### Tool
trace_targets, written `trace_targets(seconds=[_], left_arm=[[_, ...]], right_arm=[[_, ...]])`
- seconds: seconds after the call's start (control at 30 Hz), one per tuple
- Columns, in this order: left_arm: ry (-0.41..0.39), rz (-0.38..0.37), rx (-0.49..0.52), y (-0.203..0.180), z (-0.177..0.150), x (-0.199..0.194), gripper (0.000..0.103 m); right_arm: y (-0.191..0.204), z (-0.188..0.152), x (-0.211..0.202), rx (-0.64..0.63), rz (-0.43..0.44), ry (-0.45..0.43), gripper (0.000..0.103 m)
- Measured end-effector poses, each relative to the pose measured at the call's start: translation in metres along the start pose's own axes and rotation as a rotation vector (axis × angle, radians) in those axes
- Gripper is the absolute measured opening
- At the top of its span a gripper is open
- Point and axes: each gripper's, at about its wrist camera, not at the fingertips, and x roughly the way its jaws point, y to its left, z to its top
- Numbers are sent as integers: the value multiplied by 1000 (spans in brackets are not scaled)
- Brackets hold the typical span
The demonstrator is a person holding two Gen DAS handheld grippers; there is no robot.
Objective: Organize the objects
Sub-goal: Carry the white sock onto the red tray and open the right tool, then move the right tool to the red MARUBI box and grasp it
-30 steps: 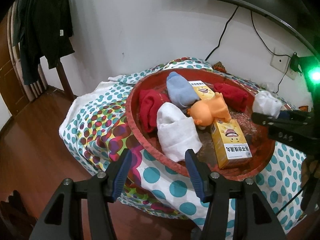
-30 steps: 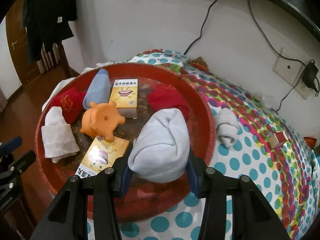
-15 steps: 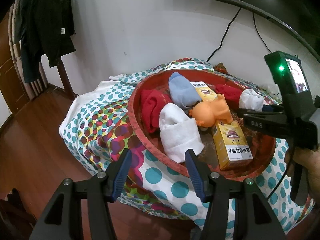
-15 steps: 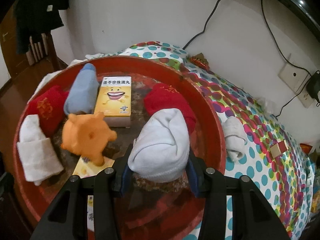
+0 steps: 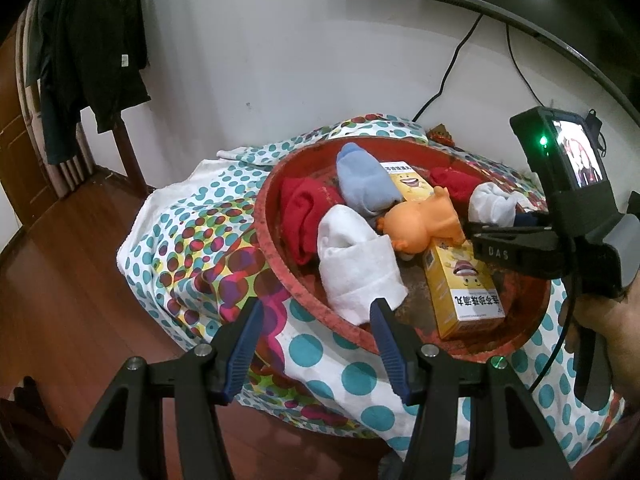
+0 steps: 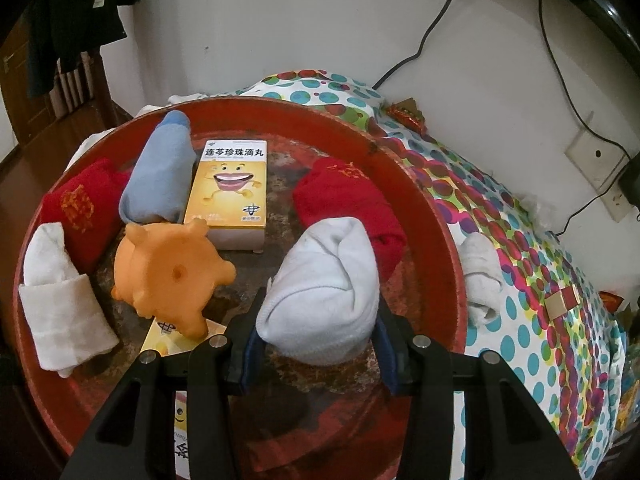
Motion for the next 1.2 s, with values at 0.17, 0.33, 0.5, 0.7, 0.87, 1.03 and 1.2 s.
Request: trace_targets(seconds=[0.17,0.33,0.5,0.7,0.87,1.03,1.2], left_arm=[[1,2,9,-3,0,0,57],[8,-1,15,-4,-1,2,57],[1,0,24,-6,-1,1,57],[2,8,44,-10,-3,1,57],[-1,13,73,-16,-5,2,57],[-10,21,97,-23,-7,1,57],[-17,24,133,-35,-11,-1,57]], right_arm=[[1,-2,-5,6,8,-20,46],[-1,-2,-13,13,22,-37,66],[-6,-6,-25,24,51,-62,66],[-32,-26,-45,78,110,-123,70],[-73,-59,-55,141,105,-128,70],[-131,-98,-49,220,35,-87,70],[-195,-133,-34,316,-52,-26,71]])
